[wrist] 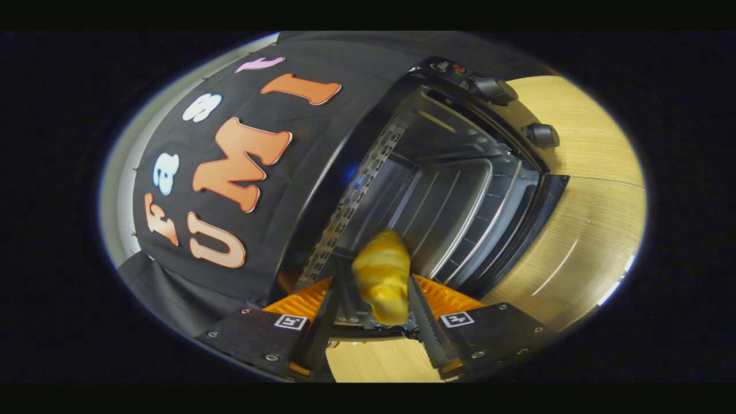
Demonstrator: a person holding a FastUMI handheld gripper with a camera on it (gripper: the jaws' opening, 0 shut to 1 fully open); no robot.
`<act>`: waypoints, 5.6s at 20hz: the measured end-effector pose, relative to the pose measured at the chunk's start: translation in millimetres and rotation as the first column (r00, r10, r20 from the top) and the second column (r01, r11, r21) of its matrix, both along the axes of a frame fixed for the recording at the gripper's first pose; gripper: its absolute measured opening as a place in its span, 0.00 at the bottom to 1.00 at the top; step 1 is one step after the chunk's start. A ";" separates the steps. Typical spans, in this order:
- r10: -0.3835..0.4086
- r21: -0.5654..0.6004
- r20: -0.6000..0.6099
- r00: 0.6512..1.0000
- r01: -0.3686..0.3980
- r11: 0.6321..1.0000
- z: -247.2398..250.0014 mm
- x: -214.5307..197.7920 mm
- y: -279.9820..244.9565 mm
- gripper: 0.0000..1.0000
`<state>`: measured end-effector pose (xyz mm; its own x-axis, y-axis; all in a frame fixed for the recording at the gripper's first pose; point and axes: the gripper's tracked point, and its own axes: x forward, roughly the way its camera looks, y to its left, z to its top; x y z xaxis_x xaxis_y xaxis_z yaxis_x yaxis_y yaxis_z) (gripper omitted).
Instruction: Open the toaster oven, put the food inside, and close the toaster oven door.
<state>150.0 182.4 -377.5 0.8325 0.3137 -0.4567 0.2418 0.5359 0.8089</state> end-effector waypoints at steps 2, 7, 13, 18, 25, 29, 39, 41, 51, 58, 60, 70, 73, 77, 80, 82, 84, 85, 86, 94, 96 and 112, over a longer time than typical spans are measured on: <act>-0.017 0.006 0.002 1.000 0.017 1.000 -2.6 -2.0 -1.5 0.75; -0.054 -0.009 0.012 0.998 0.054 0.998 10.4 -23.8 -16.2 0.93; -0.040 -0.100 0.017 0.999 0.041 0.994 29.2 -71.0 -33.8 0.97; 0.015 -0.254 -0.014 1.000 -0.018 0.967 29.9 -118.6 -54.8 0.98; 0.086 -0.477 -0.103 0.991 -0.125 0.870 20.5 -169.0 -84.0 0.98; 0.165 -0.614 -0.179 0.970 -0.241 0.752 8.6 -186.5 -95.5 0.99; 0.304 -0.753 -0.398 0.866 -0.497 0.432 -33.7 -207.8 -127.1 0.99; 0.328 -0.745 -0.408 0.852 -0.518 0.421 -38.4 -202.7 -126.3 0.99; 0.428 -0.695 -0.450 0.784 -0.608 0.384 -55.1 -185.2 -121.5 0.99; 0.434 -0.694 -0.447 0.782 -0.609 0.383 -48.5 -183.4 -124.5 0.99; 0.434 -0.700 -0.434 0.789 -0.599 0.389 -40.9 -181.5 -123.9 0.99; 0.423 -0.739 -0.272 0.864 -0.469 0.483 32.6 -141.8 -115.7 0.99; 0.425 -0.744 -0.243 0.872 -0.448 0.495 45.4 -130.6 -113.1 0.99; 0.428 -0.745 -0.200 0.881 -0.421 0.518 62.6 -111.9 -108.3 1.00; 0.431 -0.751 -0.148 0.890 -0.385 0.537 75.9 -95.7 -103.5 1.00; 0.422 -0.742 -0.115 0.899 -0.360 0.565 81.9 -80.8 -100.8 1.00; 0.407 -0.729 -0.079 0.910 -0.332 0.599 87.1 -65.5 -96.9 1.00; 0.401 -0.725 -0.064 0.914 -0.319 0.611 89.1 -57.7 -96.7 1.00; 0.394 -0.719 -0.050 0.918 -0.307 0.624 90.7 -49.4 -95.0 1.00; 0.344 -0.733 0.023 0.939 -0.219 0.644 141.5 -31.5 -121.0 0.99; 0.334 -0.754 0.061 0.941 -0.176 0.632 170.3 -33.8 -138.3 0.99; 0.237 -0.791 0.261 0.936 0.067 0.608 357.4 -102.1 -247.8 0.99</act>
